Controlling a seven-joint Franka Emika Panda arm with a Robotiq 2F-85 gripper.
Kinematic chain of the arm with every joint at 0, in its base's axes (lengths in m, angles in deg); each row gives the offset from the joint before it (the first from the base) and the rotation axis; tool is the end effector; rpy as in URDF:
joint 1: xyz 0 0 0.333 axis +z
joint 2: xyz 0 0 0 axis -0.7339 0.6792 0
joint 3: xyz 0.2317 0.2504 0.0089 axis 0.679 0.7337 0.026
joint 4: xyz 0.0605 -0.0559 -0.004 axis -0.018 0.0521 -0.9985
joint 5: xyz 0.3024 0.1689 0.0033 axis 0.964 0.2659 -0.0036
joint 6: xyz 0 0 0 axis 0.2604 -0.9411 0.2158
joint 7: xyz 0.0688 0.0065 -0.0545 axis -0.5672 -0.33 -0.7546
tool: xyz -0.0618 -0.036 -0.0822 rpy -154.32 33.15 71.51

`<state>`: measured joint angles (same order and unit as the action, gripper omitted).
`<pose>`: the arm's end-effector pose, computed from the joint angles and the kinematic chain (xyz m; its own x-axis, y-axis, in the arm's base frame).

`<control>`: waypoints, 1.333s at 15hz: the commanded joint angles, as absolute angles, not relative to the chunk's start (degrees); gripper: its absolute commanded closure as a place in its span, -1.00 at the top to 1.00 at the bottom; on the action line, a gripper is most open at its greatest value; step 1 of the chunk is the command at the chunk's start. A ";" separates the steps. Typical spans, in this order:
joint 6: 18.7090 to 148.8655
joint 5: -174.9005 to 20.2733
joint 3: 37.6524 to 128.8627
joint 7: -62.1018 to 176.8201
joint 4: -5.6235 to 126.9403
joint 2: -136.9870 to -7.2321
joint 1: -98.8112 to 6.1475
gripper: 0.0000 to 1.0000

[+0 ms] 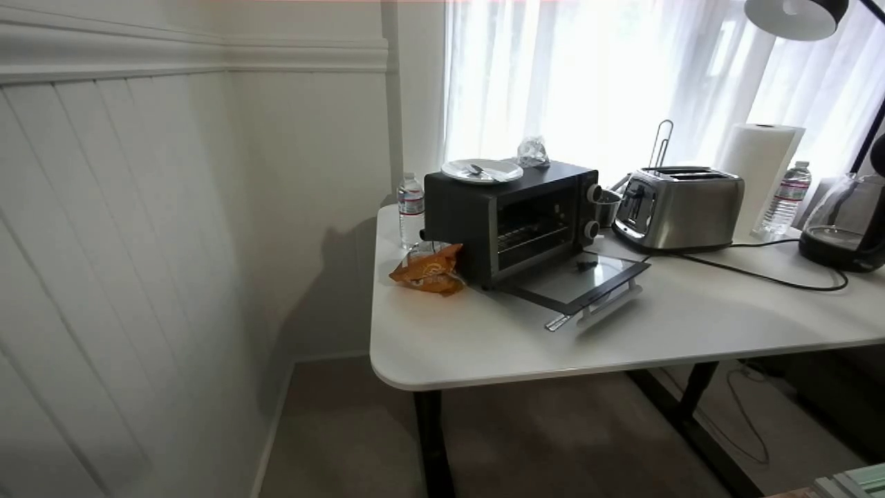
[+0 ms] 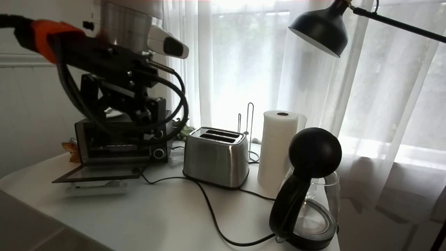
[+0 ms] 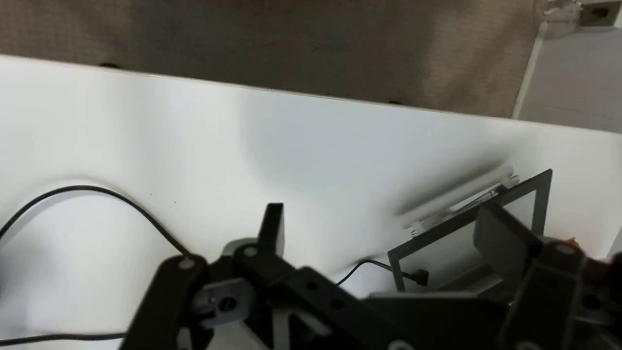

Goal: Close the toaster oven

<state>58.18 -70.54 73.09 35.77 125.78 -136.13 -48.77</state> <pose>0.2277 -0.0656 0.4711 0.9964 0.0771 0.0353 0.0834 -0.9667 -0.2418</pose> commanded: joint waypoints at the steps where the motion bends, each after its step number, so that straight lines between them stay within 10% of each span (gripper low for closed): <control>1: 59.67 -64.41 75.95 43.17 125.68 -134.38 -48.74 1.00; 20: 87.64 -28.71 77.69 23.10 126.19 -98.64 -37.60 1.00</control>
